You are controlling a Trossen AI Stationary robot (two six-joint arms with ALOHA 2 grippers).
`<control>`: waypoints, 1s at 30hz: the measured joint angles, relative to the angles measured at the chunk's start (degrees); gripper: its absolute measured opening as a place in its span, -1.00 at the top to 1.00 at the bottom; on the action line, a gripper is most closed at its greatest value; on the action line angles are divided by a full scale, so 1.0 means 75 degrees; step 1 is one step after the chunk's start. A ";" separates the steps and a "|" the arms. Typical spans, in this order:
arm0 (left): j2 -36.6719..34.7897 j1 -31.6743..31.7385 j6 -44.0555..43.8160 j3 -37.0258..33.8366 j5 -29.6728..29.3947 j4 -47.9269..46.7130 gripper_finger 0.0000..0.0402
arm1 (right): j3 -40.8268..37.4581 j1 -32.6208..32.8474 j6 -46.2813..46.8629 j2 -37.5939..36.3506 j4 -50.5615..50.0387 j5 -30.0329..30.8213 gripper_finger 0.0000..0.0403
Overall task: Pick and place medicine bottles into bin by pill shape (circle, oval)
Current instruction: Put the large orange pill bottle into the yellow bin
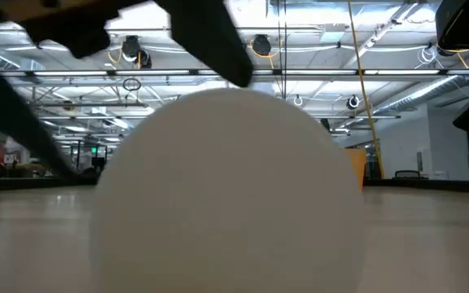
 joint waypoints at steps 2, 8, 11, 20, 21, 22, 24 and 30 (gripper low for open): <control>0.0064 0.0153 0.0049 0.0001 0.0265 0.0104 -0.68 | 0.0000 -0.0003 0.0000 0.0000 0.0000 0.0005 0.26; 0.0211 0.0432 0.0043 -0.0003 0.1067 0.0276 -0.64 | 0.0000 0.0000 -0.0003 0.0000 -0.0006 0.0007 0.26; 0.0351 0.0509 0.0131 0.0006 0.1174 0.0373 -0.52 | 0.0000 -0.0003 -0.0032 0.0000 -0.0003 0.0008 0.26; 0.0581 0.0520 0.0350 0.0000 0.1348 0.0617 -0.12 | 0.0000 0.0000 -0.0050 0.0000 0.0000 0.0011 0.26; 0.0593 0.0520 0.0303 0.0000 0.1348 0.0632 -0.08 | 0.0000 0.0000 -0.0052 0.0000 -0.0002 0.0011 0.26; 0.0602 0.0520 0.0250 0.0000 0.1350 0.0667 -0.05 | 0.0000 0.0000 -0.0065 0.0000 -0.0008 0.0011 0.26; 0.0607 0.0523 0.0087 0.0000 0.1349 0.0749 0.00 | 0.0000 0.0000 -0.0070 0.0000 -0.0003 0.0011 0.26; 0.0607 0.0579 -0.0723 0.0000 0.1343 0.0862 0.02 | 0.0000 0.0000 -0.0055 0.0000 -0.0009 0.0014 0.26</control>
